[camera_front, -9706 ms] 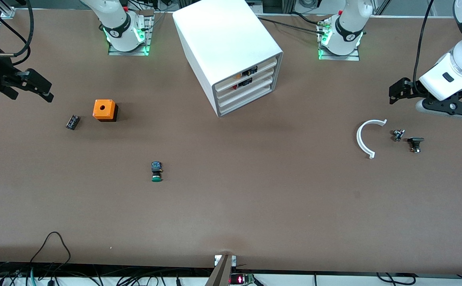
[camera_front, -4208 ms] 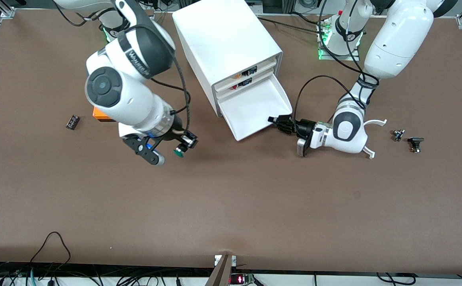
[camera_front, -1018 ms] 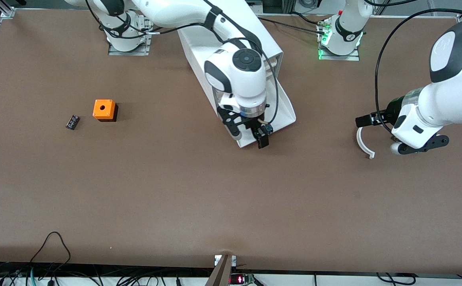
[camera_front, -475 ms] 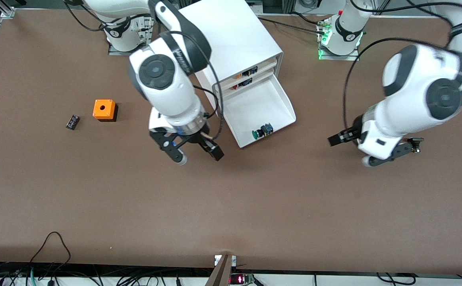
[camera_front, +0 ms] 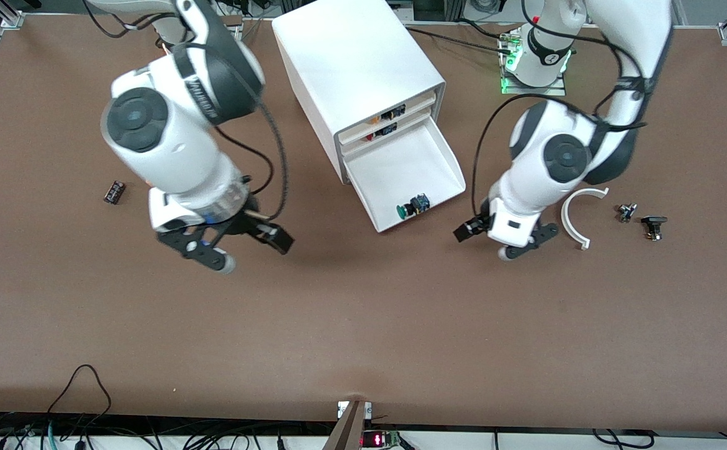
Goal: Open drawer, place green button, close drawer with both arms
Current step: 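Push the drawer inward with the left gripper while the right gripper returns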
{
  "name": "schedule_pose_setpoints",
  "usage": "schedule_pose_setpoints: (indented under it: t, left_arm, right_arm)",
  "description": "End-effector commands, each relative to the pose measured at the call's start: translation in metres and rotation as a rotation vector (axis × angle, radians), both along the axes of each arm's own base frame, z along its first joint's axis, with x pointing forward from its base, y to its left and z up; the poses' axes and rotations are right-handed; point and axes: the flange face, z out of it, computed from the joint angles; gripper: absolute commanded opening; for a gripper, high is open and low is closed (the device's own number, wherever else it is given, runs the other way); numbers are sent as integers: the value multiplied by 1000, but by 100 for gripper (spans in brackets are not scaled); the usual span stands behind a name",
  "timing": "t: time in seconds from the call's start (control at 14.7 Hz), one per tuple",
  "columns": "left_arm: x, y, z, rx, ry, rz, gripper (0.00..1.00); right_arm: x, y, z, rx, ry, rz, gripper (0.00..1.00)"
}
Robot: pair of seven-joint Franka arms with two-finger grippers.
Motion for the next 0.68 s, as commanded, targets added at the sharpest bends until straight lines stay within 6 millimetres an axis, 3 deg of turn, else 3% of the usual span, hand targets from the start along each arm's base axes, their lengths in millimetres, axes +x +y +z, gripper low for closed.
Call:
schedule_pose_setpoints:
  t: [0.0,0.14,0.2,0.41,0.61]
  left_arm:
    - [-16,-30,-32,70,-21,28,99]
    - [-23,-44,-56,97,-23,47,99]
    - [-28,-55,-60,95,-29,49,99]
    - [-37,-62,-72,102,-13,39,99]
    - [-59,-89,-83,109,4,-18,99]
  right_arm:
    - [-5,-62,15,52,21,124,100]
    - [-6,-101,21,40,25,189,100]
    - [-7,-119,23,33,23,210,100]
    - [-14,-171,27,-12,12,308,100]
    - [-28,-216,30,-80,14,408,100]
